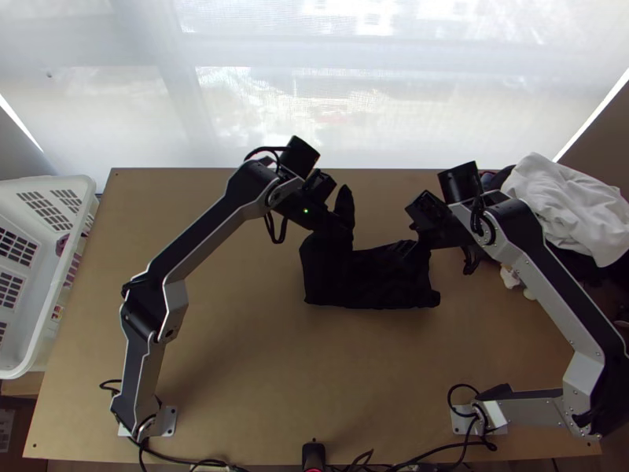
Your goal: Fold the t-shirt
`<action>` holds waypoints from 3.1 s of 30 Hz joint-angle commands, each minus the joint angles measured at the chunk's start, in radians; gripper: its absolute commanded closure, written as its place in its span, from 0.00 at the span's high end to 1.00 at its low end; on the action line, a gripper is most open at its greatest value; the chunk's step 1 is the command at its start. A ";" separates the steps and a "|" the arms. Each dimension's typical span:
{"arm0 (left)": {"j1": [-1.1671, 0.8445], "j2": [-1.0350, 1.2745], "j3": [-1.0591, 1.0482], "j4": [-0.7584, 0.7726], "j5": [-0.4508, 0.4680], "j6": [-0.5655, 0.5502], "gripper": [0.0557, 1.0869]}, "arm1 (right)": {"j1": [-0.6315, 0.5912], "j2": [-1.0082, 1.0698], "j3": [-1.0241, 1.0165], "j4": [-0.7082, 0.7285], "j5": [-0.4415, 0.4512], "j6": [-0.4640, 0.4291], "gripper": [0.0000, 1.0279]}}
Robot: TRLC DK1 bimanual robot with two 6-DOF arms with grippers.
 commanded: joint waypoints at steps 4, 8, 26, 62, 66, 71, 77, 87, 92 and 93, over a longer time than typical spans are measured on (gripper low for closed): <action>-0.094 0.065 0.042 0.124 -0.001 -0.034 0.03 | -0.104 -0.143 -0.108 -0.018 0.001 -0.002 0.96; -0.111 0.086 0.042 0.230 -0.011 -0.066 0.03 | -0.121 -0.167 -0.131 -0.030 0.001 0.000 0.96; -0.211 0.209 0.031 0.429 -0.031 -0.150 0.03 | -0.189 -0.183 -0.145 -0.046 0.006 -0.005 0.96; -0.014 0.059 -0.246 0.118 -0.059 -0.006 0.95 | 0.066 0.264 -0.029 0.181 0.007 -0.029 0.96; -0.036 0.066 -0.240 0.118 -0.071 0.002 0.95 | -0.003 0.192 -0.187 0.215 0.006 -0.055 0.96; -0.039 0.065 -0.233 0.118 -0.073 0.008 0.95 | -0.094 0.012 -0.369 0.215 0.006 -0.097 0.96; -0.030 0.088 -0.233 0.105 -0.096 0.023 0.95 | -0.166 -0.124 -0.478 0.204 0.004 -0.131 0.96; -0.016 0.118 -0.314 0.105 -0.202 0.075 0.95 | -0.175 -0.189 -0.507 0.200 0.001 -0.140 0.96; -0.016 0.114 -0.332 0.108 -0.208 0.085 0.95 | -0.127 -0.138 -0.375 0.201 -0.002 -0.101 0.96; -0.017 0.111 -0.331 0.108 -0.214 0.088 0.95 | -0.114 -0.118 -0.345 0.204 -0.002 -0.092 0.96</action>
